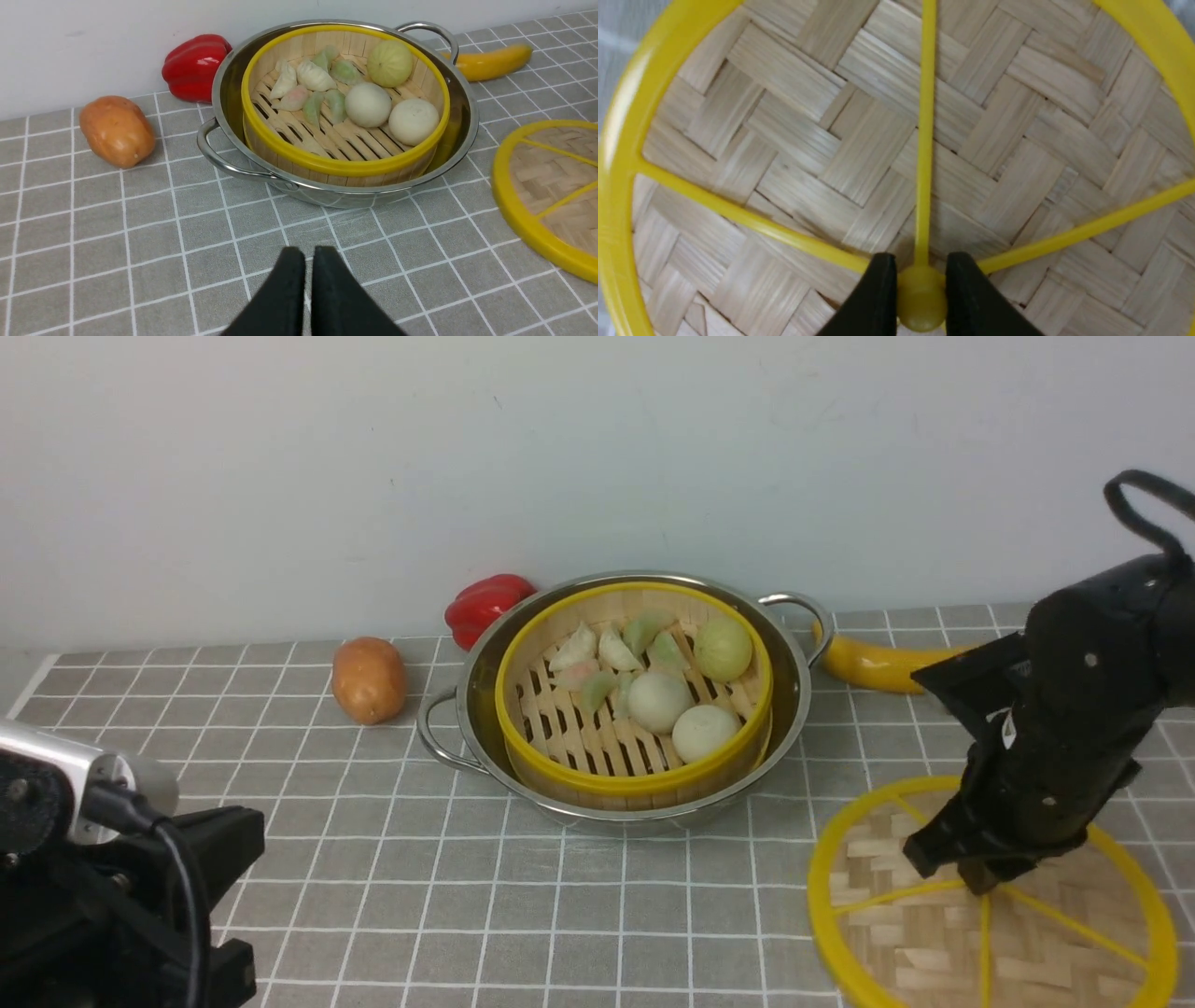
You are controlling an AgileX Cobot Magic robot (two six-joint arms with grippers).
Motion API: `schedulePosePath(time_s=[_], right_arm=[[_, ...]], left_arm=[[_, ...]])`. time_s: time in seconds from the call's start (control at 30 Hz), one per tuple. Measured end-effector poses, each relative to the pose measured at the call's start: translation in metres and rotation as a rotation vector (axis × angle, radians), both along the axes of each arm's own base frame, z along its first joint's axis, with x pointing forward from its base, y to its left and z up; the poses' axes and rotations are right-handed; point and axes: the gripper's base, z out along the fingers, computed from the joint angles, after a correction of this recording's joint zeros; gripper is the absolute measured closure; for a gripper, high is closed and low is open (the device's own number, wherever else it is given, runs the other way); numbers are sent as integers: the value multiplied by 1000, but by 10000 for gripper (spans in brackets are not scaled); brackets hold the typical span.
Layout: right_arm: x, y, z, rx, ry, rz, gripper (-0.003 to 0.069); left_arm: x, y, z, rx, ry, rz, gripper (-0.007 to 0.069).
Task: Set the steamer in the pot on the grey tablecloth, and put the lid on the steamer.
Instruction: 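Move the gripper down to the bamboo steamer lid and grasp its center knob, then place the yellow bamboo steamer lid onto the steamer in the pot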
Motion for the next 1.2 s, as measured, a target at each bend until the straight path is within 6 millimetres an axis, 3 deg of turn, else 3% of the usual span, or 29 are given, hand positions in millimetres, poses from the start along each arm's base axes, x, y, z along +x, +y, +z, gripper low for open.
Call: schedulePosePath(time_s=[0.07, 0.17, 0.2, 0.3, 0.4, 0.53, 0.7, 1.2], right_arm=[[-2, -1, 13, -1, -2, -3, 513], [2, 8, 60, 24, -77, 13, 513], [2, 8, 60, 24, -77, 13, 513], [21, 39, 98, 62, -174, 71, 513], [45, 76, 112, 100, -245, 133, 513], [81, 121, 110, 149, -314, 173, 513], [110, 148, 97, 196, -346, 180, 513], [131, 167, 58, 208, -301, 229, 513]], left_arm=[[0, 0, 0, 0, 1, 0, 602], [-1, 0, -1, 2, 10, -3, 602], [-1, 0, -1, 2, 10, -4, 602], [-2, -1, -4, 7, 36, -11, 602], [-3, -1, -5, 12, 53, -18, 602], [-3, -1, -6, 16, 57, -19, 592], [-3, -1, -6, 16, 60, -20, 588], [-3, -1, -6, 20, 59, -22, 571]])
